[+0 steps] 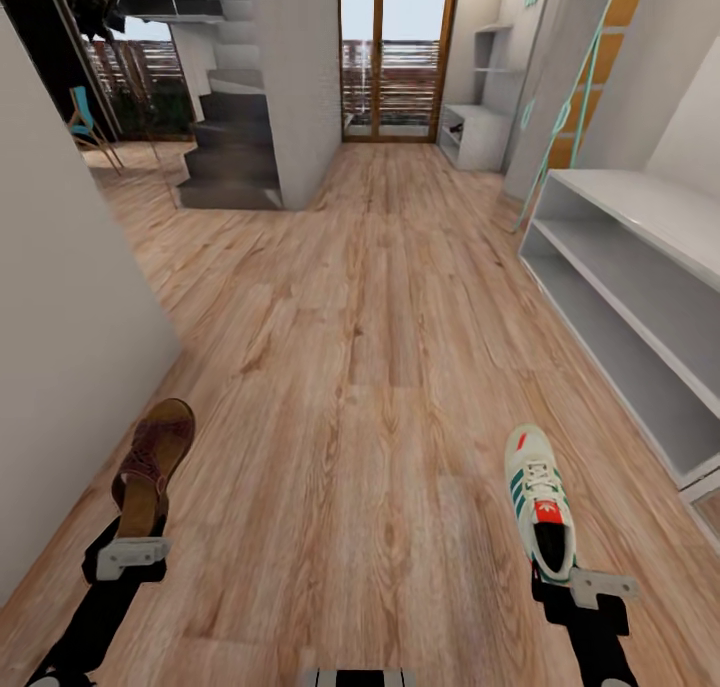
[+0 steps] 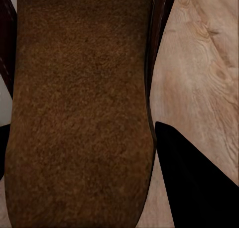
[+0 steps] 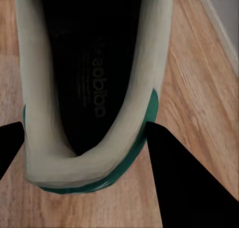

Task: Pick up the two gym shoes and the two sandals from the corridor floor and place them onto the hallstand (shoe rack) in the corridor, making sure they are on the rack and not on the floor. Arrange them so the two gym shoes are next to each other and the two sandals are next to each other.

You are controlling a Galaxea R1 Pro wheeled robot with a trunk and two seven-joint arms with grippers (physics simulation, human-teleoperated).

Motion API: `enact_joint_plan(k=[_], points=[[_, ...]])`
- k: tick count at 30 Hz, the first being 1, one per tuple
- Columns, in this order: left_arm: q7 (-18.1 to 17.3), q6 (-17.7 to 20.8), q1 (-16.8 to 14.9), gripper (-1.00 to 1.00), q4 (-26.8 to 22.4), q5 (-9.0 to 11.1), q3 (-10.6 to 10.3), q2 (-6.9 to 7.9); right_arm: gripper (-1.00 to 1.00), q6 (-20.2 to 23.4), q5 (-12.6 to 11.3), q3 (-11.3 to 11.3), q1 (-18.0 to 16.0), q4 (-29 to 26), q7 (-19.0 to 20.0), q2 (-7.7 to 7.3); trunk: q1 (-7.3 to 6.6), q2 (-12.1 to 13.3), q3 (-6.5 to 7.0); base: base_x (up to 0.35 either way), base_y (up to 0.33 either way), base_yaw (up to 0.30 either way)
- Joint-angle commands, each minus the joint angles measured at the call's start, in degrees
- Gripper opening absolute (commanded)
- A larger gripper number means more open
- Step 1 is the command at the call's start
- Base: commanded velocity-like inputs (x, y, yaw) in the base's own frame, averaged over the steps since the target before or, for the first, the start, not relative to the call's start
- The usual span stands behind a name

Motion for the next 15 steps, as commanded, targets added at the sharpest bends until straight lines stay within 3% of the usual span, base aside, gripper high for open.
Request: enact_joint_plan(k=[1,7,15], points=[[0.5,0.0,-0.1,-1.00,0.3,-0.9,0.0,-0.23,-1.00,-0.4,0.0,0.1,0.0,0.1,-0.2,0.01,0.00,0.0,0.00,0.329,0.000,0.000],[2.1,-0.2,-0.3,-1.00,1.3,-4.8,-0.1,-0.97,-1.00,-2.0,0.2,0.3,0.0,0.2,-0.8,0.00,0.00,0.0,0.00,0.329,0.000,0.000],[2.5,-0.2,-0.4,-1.00,1.6,-6.3,-0.2,-1.17,-1.00,-2.4,0.3,0.4,0.0,0.3,-1.1,0.03,0.00,0.0,0.00,0.329,0.000,0.000]])
